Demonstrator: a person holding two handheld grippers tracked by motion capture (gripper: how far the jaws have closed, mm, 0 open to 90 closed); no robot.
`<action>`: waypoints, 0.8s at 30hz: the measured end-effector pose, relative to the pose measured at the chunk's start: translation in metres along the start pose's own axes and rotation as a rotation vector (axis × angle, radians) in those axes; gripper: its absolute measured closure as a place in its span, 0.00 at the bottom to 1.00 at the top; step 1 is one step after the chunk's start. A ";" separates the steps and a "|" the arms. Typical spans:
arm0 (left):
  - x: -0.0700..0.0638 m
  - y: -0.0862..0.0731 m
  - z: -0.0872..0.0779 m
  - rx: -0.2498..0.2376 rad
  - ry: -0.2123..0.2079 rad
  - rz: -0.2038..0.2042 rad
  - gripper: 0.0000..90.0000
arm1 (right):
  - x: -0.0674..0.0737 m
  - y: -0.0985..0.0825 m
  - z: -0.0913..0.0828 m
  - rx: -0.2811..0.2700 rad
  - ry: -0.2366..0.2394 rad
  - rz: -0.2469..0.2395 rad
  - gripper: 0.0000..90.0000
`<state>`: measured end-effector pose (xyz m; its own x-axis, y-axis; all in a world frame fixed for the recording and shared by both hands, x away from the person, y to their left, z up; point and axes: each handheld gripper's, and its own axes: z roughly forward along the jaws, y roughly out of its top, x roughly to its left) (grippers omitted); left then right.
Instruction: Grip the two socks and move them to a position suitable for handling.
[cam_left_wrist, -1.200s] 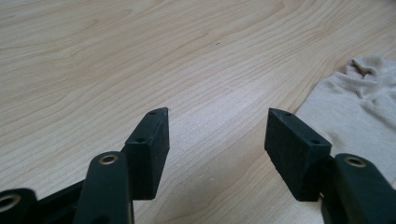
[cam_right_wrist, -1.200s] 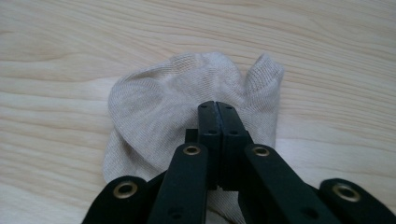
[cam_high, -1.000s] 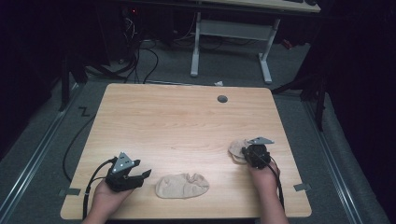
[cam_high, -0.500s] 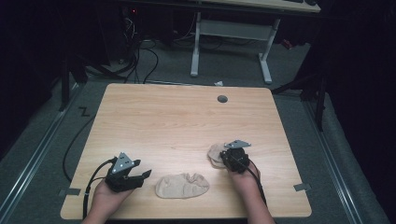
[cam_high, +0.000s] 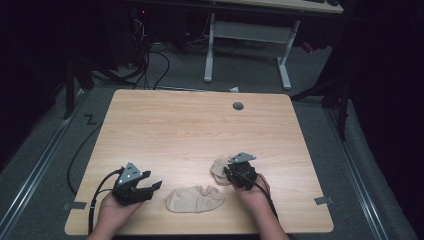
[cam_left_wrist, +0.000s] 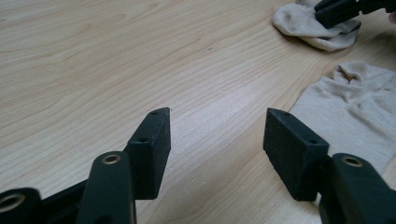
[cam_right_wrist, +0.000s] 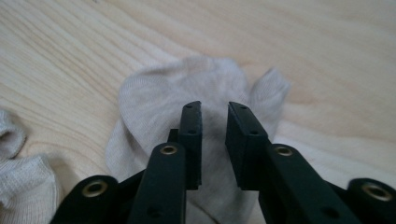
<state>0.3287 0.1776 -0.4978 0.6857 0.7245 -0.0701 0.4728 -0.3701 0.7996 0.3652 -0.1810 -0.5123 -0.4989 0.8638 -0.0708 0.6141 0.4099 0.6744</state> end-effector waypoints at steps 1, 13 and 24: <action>0.000 0.000 0.000 0.000 0.000 0.000 0.47 | 0.001 0.002 -0.003 -0.014 -0.008 -0.013 0.81; -0.003 -0.001 0.003 0.023 -0.004 0.026 0.46 | 0.032 0.020 0.017 -0.012 0.074 -0.075 0.66; -0.003 -0.002 0.004 0.026 -0.008 0.031 0.46 | 0.031 0.020 0.017 0.007 0.027 -0.076 0.93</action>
<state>0.3278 0.1734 -0.5011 0.7048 0.7076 -0.0506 0.4656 -0.4076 0.7855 0.3726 -0.1413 -0.5139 -0.5605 0.8219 -0.1012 0.5783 0.4760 0.6625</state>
